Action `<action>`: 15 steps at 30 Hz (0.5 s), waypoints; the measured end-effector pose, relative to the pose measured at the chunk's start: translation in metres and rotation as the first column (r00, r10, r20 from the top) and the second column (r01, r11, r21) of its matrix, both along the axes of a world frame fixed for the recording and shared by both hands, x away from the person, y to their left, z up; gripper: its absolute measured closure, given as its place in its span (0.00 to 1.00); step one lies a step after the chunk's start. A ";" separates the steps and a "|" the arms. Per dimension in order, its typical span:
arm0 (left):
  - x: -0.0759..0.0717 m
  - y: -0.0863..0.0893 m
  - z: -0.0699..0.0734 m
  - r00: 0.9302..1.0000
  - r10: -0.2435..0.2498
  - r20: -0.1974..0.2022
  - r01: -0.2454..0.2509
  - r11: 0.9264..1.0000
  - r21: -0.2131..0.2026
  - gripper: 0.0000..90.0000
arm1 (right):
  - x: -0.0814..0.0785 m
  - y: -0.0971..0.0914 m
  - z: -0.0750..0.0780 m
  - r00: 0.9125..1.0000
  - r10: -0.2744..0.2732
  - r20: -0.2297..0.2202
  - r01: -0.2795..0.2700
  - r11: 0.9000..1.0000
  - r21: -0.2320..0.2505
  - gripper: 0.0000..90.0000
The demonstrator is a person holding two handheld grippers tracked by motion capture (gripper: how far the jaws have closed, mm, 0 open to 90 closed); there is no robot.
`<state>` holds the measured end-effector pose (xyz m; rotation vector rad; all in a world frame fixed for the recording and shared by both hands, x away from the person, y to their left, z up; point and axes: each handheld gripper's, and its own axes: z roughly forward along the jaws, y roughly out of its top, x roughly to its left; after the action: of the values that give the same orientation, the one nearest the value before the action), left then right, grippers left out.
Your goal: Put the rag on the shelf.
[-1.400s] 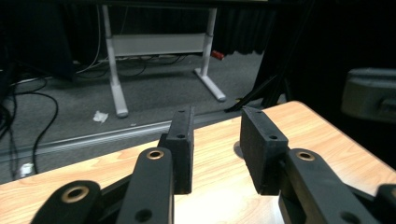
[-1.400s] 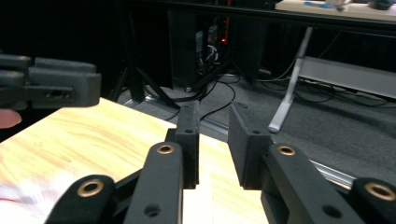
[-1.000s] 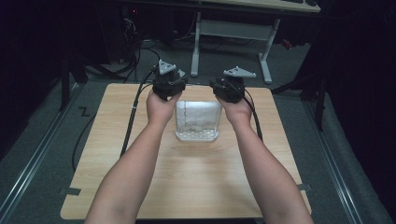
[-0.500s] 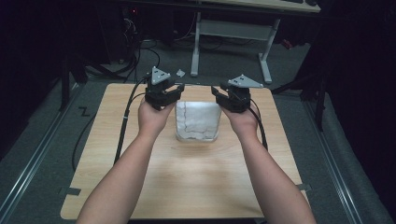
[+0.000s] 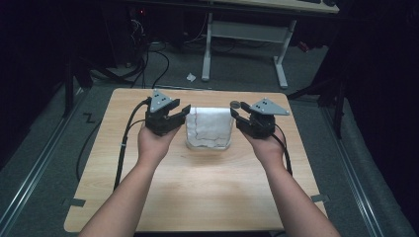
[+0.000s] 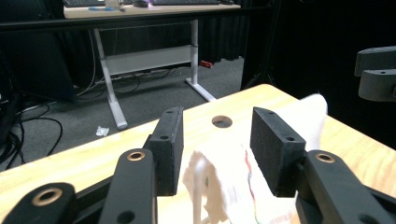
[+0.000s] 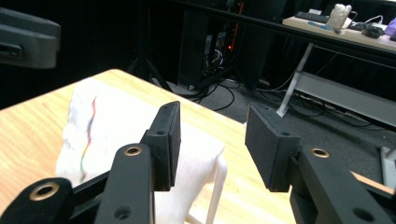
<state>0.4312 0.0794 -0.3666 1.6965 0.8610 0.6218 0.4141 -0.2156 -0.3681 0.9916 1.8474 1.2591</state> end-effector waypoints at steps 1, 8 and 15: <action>-0.004 0.002 -0.003 1.000 -0.001 0.001 0.001 1.000 0.005 0.60 | -0.002 -0.001 -0.002 1.000 0.001 -0.011 -0.001 1.000 -0.007 0.61; -0.019 0.015 -0.024 0.999 -0.015 -0.034 0.016 1.000 0.018 0.59 | -0.018 -0.003 -0.025 0.999 0.012 -0.032 -0.014 0.999 -0.046 0.59; -0.036 0.027 -0.063 0.992 -0.044 -0.115 0.046 0.999 0.019 0.58 | -0.029 -0.001 -0.057 0.996 0.020 -0.083 -0.026 0.997 -0.071 0.58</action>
<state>0.3947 0.1062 -0.4291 1.7797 0.8968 0.5090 0.3853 -0.2169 -0.4248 0.9988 1.9580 1.1724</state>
